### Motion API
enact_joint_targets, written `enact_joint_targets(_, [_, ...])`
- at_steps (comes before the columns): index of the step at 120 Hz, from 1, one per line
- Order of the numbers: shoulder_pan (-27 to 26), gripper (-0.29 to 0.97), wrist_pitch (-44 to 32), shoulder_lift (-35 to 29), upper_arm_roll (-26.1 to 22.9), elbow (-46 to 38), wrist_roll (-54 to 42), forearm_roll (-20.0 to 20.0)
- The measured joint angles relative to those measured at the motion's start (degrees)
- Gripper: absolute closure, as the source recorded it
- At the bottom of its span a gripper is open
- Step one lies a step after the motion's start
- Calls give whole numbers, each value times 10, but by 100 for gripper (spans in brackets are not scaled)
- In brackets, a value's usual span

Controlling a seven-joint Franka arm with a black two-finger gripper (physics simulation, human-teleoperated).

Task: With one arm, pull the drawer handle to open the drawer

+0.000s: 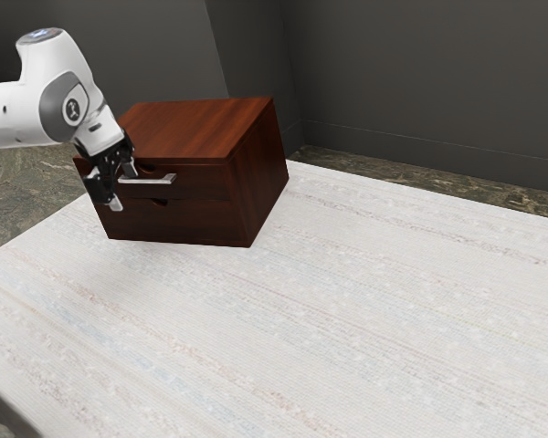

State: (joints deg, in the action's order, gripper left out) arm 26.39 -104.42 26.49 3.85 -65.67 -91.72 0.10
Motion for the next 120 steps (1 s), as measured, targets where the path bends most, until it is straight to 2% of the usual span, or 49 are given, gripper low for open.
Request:
enact_joint_targets(79, [-5,56,6,-5,-2,-1,10,-4])
enact_joint_targets(97, [-6,65,12,-6,-2,-1,11,-7])
enact_joint_targets(120, [-5,66,19,-19,-1,-14,13,-12])
